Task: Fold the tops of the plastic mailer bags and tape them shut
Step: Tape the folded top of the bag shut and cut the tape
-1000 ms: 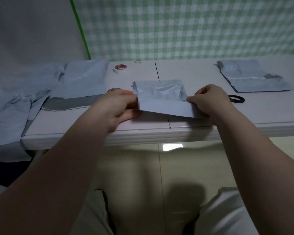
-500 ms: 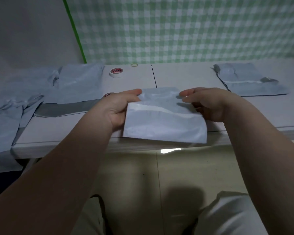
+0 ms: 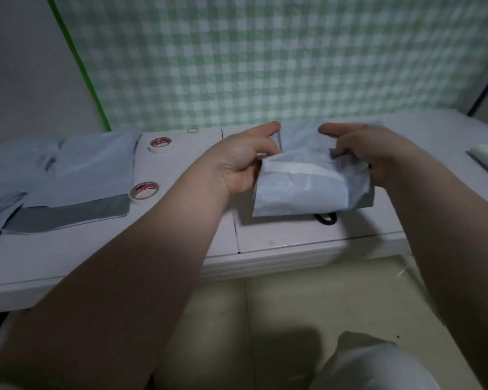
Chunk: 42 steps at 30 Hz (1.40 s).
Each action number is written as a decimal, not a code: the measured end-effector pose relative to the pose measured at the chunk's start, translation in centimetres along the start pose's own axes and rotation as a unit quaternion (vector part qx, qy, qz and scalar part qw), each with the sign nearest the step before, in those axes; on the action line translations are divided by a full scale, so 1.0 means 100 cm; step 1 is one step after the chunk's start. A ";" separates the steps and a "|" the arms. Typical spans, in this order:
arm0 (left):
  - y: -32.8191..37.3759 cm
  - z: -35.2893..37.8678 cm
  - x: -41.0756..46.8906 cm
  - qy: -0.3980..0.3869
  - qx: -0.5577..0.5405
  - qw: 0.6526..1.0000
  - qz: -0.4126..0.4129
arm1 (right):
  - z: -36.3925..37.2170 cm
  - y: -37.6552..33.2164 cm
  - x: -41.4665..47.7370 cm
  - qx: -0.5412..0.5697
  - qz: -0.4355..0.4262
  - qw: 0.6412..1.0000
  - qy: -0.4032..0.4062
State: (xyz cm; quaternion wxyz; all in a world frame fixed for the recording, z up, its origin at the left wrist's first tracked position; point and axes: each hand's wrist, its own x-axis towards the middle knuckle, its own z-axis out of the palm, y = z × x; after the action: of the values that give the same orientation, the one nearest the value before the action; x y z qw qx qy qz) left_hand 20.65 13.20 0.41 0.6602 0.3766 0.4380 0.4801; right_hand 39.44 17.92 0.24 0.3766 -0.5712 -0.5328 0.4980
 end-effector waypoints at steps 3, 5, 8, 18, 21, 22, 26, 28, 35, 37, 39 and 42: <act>-0.009 0.050 0.034 -0.054 0.021 0.998 -0.015 | -0.048 0.008 0.017 -0.067 -0.015 0.992 0.101; -0.018 0.078 0.057 -0.076 0.026 0.996 -0.029 | -0.080 0.015 0.030 -0.119 -0.010 0.985 0.127; -0.033 0.106 0.092 -0.067 0.034 0.996 -0.046 | -0.115 0.026 0.049 -0.179 0.012 0.975 0.129; -0.057 0.129 0.156 -0.061 0.090 0.992 -0.067 | -0.147 0.051 0.099 -0.137 0.029 0.979 0.151; -0.055 0.132 0.158 -0.045 0.107 0.991 -0.060 | -0.149 0.053 0.108 -0.176 0.019 0.969 0.172; -0.054 0.134 0.160 -0.028 0.104 0.993 -0.053 | -0.149 0.053 0.109 -0.194 0.023 0.965 0.178; -0.060 0.129 0.175 0.064 0.136 0.988 -0.023 | -0.151 0.047 0.115 -0.296 0.046 0.939 0.166; -0.063 0.126 0.181 0.077 0.225 0.971 -0.010 | -0.152 0.043 0.117 -0.373 0.057 0.912 0.160; -0.063 0.127 0.179 0.134 0.574 0.804 0.079 | -0.135 0.048 0.108 -0.586 0.094 0.790 0.155; -0.064 0.129 0.172 0.147 0.634 0.751 0.113 | -0.129 0.047 0.103 -0.629 0.070 0.749 0.196; -0.067 0.129 0.170 0.102 0.683 0.708 0.150 | -0.121 0.044 0.101 -0.645 0.011 0.731 0.221; -0.069 0.124 0.172 -0.043 0.747 0.658 0.077 | -0.101 0.044 0.103 -0.621 0.019 0.774 0.124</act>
State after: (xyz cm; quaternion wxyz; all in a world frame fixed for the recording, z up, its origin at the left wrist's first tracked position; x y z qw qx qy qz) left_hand 37.08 27.06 -5.55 0.1348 0.7957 0.5900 0.0237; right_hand 49.61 28.39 -3.48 -0.0066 -0.7479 -0.6638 -0.0088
